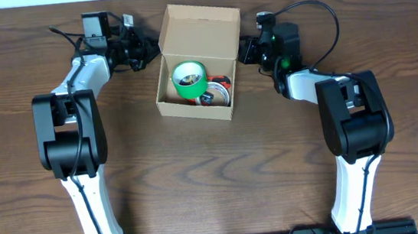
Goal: Pack container
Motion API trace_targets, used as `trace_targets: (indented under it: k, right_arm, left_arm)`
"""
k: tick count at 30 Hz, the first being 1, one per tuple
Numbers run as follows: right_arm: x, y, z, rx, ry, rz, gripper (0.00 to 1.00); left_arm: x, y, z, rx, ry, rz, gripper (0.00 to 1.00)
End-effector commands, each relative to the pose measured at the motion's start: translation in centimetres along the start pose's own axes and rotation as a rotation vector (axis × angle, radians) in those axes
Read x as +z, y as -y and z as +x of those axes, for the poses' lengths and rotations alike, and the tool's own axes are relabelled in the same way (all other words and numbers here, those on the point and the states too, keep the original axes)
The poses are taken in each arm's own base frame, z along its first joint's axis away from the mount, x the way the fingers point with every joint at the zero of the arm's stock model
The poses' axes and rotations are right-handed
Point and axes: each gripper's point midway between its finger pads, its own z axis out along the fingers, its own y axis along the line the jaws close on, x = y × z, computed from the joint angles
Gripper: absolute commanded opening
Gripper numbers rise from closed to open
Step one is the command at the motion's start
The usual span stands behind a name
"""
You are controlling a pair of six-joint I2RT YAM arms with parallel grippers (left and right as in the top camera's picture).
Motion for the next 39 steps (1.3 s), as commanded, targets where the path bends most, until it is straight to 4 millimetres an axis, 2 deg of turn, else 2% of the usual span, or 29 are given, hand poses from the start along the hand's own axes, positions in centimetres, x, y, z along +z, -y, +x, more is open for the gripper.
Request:
trace_targets:
  k: [1, 7, 16, 20, 26, 33, 39]
  right_arm:
    - [-1.6, -3.2, -3.8, -0.098, 0.068, -0.063, 0.01]
    - [-2.5, -5.2, -5.1, -0.146, 0.085, -0.106, 0.01]
    - [-2.9, -7.2, -4.0, -0.158, 0.025, -0.218, 0.01]
    - [-3.6, -8.6, -4.2, -0.167, 0.009, -0.262, 0.01]
    - [-5.2, -9.8, -4.5, -0.155, -0.031, -0.216, 0.01]
    - [-7.0, -12.2, -2.9, -0.213, -0.106, -0.099, 0.01]
    - [-8.1, -14.6, -0.7, -0.223, -0.171, -0.02, 0.01]
  left_arm:
    - [-0.5, 0.8, -0.6, 0.058, -0.018, 0.048, 0.05]
    - [-0.8, 3.0, -0.7, 0.101, -0.047, 0.109, 0.05]
    - [-1.6, 6.0, -0.3, 0.158, -0.109, 0.206, 0.05]
    - [-2.2, 6.7, 0.0, 0.192, -0.121, 0.225, 0.05]
    - [-3.0, 6.7, 0.5, 0.166, -0.111, 0.158, 0.05]
    - [-4.4, 5.5, 2.1, 0.129, -0.092, -0.046, 0.05]
    - [-6.7, 4.4, 3.6, 0.08, -0.077, -0.245, 0.06]
